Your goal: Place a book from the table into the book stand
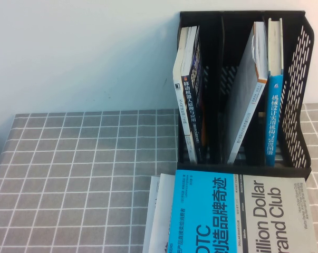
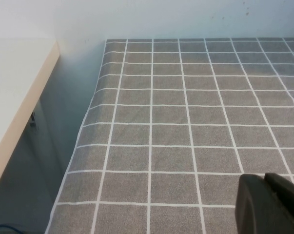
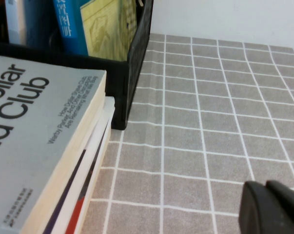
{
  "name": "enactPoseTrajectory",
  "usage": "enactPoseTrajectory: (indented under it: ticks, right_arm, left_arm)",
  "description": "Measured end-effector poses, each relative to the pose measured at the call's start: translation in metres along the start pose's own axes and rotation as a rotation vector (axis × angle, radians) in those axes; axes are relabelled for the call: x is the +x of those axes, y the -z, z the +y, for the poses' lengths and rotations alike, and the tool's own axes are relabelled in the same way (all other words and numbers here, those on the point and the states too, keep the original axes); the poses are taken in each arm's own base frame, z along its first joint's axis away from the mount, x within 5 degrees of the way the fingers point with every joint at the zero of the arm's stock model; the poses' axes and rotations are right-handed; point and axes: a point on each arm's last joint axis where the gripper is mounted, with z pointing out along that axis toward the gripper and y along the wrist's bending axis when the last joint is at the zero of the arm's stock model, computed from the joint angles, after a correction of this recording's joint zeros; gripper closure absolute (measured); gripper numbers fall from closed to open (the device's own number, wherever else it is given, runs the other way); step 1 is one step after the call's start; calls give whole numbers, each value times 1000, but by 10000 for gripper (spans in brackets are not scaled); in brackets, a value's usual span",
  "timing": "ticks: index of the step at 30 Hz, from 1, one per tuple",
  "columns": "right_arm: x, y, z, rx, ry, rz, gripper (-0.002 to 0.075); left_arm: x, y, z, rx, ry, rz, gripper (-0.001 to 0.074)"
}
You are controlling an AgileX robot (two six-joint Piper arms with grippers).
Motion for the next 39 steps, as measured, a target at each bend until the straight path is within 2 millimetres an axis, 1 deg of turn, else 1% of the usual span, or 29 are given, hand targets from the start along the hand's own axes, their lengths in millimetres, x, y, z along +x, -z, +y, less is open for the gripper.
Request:
enactPoseTrajectory:
  ticks: [13, 16, 19, 24, 26, 29, 31, 36, 39]
  right_arm:
    - [0, 0, 0, 0, 0, -2, 729]
    - [-2, 0, 0, 2, 0, -22, 729]
    - [-6, 0, -1, 8, 2, -88, 729]
    - [-25, 3, -2, 27, 12, -300, 729]
    - [-32, 6, -3, 39, 39, -379, 729]
    - [-37, 8, -3, 59, 102, -439, 729]
    - [-40, 9, -3, 57, 79, -466, 729]
    - [-43, 11, -4, 23, -81, -511, 729]
    - [-45, 12, -4, 20, -101, -534, 729]
  left_arm:
    - [0, 0, 0, 0, 9, -2, 738]
    - [-3, 0, 0, 1, 9, -43, 738]
    - [-11, 0, 0, 4, 10, -135, 738]
    - [-31, 5, -1, 10, 12, -353, 738]
    - [-37, 8, -1, 14, 18, -435, 738]
    - [-47, 13, -1, 30, 62, -553, 738]
    - [-53, 17, -1, 45, 91, -633, 738]
    - [-64, 27, -1, 74, 132, -797, 738]
    - [-67, 30, -2, 84, 142, -846, 738]
